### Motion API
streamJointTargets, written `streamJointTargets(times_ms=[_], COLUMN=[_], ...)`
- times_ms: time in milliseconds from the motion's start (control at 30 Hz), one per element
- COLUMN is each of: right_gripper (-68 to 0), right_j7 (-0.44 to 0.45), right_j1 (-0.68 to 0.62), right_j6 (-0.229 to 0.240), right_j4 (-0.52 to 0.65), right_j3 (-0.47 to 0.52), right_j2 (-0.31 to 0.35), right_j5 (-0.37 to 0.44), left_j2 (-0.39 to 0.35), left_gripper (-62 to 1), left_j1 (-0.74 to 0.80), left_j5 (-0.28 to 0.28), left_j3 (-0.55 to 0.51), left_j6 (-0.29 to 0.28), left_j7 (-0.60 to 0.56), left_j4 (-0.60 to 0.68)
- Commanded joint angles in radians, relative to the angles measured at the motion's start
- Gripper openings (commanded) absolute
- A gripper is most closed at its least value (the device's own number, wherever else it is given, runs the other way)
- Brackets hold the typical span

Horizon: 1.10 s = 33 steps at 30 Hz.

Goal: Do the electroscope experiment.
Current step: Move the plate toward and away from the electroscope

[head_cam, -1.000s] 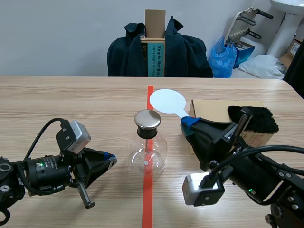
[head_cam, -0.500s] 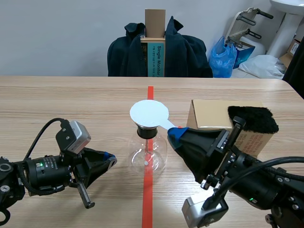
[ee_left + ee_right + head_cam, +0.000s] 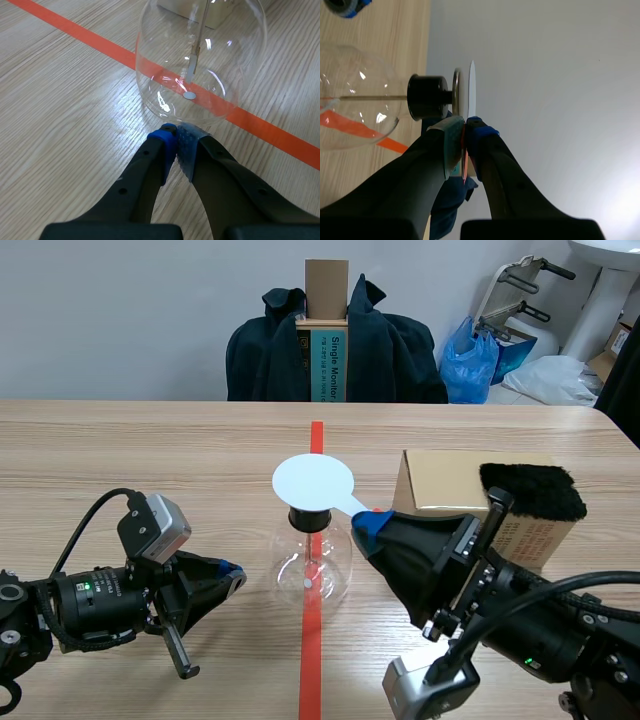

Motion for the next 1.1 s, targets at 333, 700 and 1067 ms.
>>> streamJointTargets(times_ms=[333,700,1067], right_gripper=[-66.9,-66.9,-66.9], right_j7=[-0.264,-0.45,-0.338], right_j1=[0.018,0.018,0.018], right_j6=[0.001,0.001,0.0], right_j4=[0.014,0.014,0.014], right_j3=[0.007,0.007,0.007], right_j2=[0.005,0.005,0.005], right_j5=[0.014,0.014,0.014], left_j2=[0.008,0.008,0.008], left_gripper=[-59.2,-59.2,-59.2], left_j1=[-0.003,-0.003,-0.003], left_j5=[-0.009,-0.009,-0.009], left_j3=[-0.01,-0.01,-0.01], left_j6=[0.001,0.001,0.001], left_j7=[-0.016,-0.016,-0.016], left_j4=[0.021,0.021,0.021])
